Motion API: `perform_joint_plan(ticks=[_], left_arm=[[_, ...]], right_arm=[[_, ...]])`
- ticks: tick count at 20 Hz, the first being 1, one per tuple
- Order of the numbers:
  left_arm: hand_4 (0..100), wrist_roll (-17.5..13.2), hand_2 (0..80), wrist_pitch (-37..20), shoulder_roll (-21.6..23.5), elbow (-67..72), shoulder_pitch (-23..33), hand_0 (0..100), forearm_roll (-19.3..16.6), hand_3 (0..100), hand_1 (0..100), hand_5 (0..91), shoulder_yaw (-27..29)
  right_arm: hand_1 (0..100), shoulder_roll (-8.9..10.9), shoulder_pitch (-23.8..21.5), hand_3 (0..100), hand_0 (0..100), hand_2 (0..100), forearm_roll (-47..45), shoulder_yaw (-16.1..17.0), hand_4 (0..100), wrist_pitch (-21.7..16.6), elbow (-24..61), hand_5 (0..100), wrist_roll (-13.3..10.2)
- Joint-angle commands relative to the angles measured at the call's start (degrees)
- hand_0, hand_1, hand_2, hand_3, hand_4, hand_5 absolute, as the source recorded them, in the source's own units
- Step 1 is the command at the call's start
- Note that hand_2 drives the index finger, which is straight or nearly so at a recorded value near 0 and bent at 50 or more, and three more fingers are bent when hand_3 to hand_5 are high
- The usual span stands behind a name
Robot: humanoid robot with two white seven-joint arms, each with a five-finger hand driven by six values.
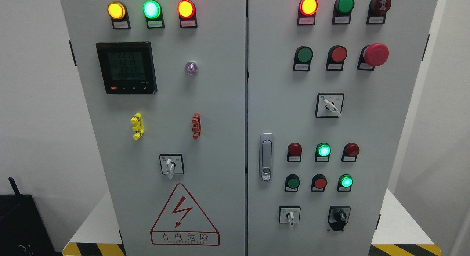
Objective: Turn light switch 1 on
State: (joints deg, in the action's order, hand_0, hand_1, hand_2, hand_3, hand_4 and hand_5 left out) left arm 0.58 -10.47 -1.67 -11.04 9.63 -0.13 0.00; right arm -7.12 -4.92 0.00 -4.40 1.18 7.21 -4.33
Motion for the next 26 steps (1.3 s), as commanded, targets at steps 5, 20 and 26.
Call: perform_joint_plan(ticks=[5, 20, 26], left_arm=[[0, -5.33, 0.0, 1.07, 2.02, -43.69, 8.3, 23, -6.26, 0, 14, 0.0, 5.09], [39, -6.47, 7.6, -2.18, 5.27, -75.33, 10.76, 30, -3.91, 25, 30, 4.3, 7.21], [57, -6.03, 23.6, -2.45, 5.27, -82.37, 11.12, 30, -1.72, 42, 44, 27.3, 7.56]], right_arm=[[0, 0.0, 0.0, 0, 0, 0, -1.41, 0.0, 0, 0.05, 0.0, 0, 0.02], [0, 0.0, 0.0, 0, 0, 0, -1.41, 0.0, 0, 0.05, 0.0, 0, 0.02], [0, 0.0, 0.0, 0, 0, 0, -1.41, 0.0, 0, 0.05, 0.0, 0, 0.02]])
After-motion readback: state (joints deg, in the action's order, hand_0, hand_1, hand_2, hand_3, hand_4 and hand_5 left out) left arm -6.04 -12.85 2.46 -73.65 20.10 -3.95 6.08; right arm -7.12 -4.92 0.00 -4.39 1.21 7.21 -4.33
